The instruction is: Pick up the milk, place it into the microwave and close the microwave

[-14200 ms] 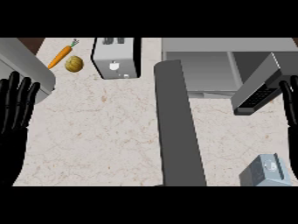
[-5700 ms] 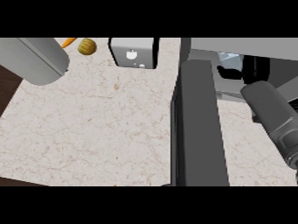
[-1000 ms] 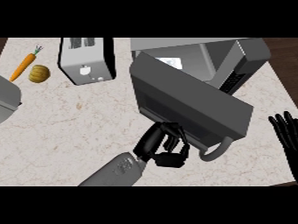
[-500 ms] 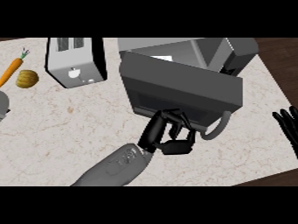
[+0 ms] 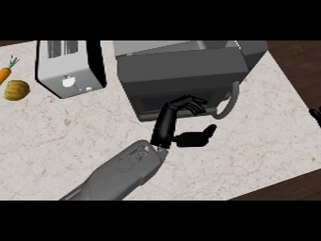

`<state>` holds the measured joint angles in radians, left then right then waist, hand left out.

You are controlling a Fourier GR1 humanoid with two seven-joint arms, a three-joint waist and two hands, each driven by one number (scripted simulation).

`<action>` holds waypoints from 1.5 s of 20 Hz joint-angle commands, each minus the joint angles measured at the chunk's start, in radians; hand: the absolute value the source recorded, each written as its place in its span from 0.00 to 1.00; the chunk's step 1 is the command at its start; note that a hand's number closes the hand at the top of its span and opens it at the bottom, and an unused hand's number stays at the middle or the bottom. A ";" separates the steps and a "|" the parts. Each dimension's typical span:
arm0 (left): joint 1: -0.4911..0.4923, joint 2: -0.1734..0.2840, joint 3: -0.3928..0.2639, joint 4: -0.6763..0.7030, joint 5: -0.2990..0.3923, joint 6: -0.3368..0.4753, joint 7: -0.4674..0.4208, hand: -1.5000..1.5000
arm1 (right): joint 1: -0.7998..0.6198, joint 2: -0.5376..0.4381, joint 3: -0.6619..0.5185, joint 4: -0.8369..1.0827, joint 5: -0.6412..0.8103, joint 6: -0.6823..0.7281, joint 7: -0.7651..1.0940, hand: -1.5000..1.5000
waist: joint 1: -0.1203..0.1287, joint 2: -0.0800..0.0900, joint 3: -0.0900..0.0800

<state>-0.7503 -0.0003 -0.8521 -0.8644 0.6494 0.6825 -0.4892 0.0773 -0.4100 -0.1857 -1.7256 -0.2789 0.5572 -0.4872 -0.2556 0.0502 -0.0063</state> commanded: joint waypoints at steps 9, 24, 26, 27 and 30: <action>-0.110 0.000 0.083 0.038 0.164 0.118 -0.015 0.00 | -0.147 -0.162 -0.138 -0.071 0.176 -0.107 -0.027 1.00 | -0.031 0.020 -0.001; -0.145 0.000 0.063 0.069 0.280 0.126 -0.090 0.00 | -0.230 -0.196 -0.147 -0.021 0.210 -0.130 -0.017 1.00 | -0.028 0.046 0.003; -0.138 0.000 0.058 0.073 0.295 0.115 -0.098 0.00 | -0.248 -0.213 -0.146 -0.032 0.210 -0.123 -0.011 1.00 | -0.033 0.046 0.000; -0.148 0.000 0.056 0.073 0.299 0.119 -0.100 0.00 | -0.255 -0.198 -0.141 -0.020 0.212 -0.134 -0.012 1.00 | -0.025 0.049 0.002; -0.145 0.000 0.049 0.084 0.316 0.121 -0.114 0.00 | -0.272 -0.207 -0.145 -0.009 0.211 -0.133 -0.009 1.00 | -0.023 0.046 0.003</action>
<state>-0.8304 -0.0006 -0.8699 -0.8515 0.9281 0.7830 -0.6045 -0.1723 -0.6110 -0.3279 -1.7467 -0.0680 0.4269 -0.4983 -0.2779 0.0901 -0.0030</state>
